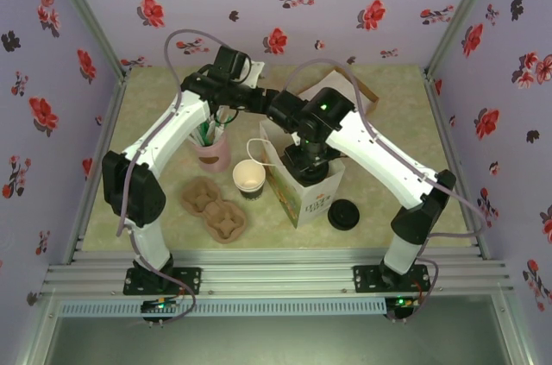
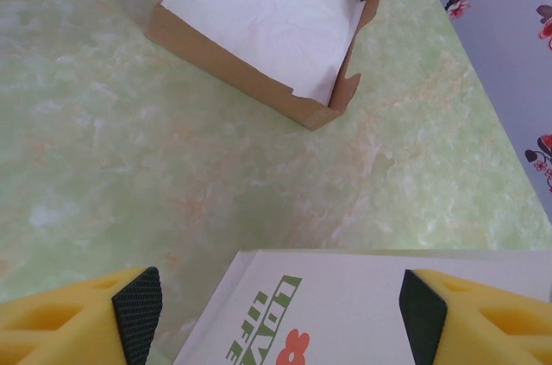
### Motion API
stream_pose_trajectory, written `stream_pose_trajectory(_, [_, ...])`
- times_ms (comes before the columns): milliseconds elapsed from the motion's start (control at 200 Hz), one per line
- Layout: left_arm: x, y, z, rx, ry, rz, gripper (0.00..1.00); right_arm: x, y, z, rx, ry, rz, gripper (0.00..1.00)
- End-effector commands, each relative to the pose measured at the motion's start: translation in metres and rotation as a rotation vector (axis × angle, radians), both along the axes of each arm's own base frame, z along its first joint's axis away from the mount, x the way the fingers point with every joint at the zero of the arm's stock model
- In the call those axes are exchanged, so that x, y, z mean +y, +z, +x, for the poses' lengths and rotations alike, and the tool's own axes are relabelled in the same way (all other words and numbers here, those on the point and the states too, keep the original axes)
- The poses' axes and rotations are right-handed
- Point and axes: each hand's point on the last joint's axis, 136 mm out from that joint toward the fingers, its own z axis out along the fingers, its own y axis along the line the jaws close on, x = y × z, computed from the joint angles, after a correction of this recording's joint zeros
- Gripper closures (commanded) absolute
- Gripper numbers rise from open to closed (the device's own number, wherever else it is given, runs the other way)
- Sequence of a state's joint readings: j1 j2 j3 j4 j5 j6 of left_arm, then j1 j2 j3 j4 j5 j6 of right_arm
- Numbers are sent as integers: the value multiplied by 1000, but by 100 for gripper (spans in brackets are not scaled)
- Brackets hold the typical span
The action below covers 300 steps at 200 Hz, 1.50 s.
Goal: Pack the takeout coffee
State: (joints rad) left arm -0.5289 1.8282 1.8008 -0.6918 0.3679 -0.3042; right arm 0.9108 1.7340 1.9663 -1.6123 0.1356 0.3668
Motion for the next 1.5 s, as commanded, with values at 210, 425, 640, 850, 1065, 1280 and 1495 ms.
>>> stream_pose_trajectory(210, [7,27,-6,-55,11,-47,24,-27,-18,-25,128,10,-139,33])
stream_pose_trajectory(425, [13,32,-7,-65,24,-53,22,-25,-25,-22,141,5,-136,34])
stream_pose_trajectory(640, [16,33,-9,-67,30,-56,22,-20,-33,-18,151,4,-121,34])
stream_pose_trajectory(850, [18,32,-10,-66,31,-55,21,-12,-37,-14,149,7,-90,35])
stream_pose_trajectory(1065, [22,41,-12,-82,42,-66,19,-8,-42,-12,151,2,-51,34])
stream_pose_trajectory(1280, [35,58,-16,-108,83,-83,12,-7,-45,-11,148,-3,-33,35])
stream_pose_trajectory(1495, [53,83,-30,-152,131,-123,1,-5,-45,-9,134,-5,-18,35])
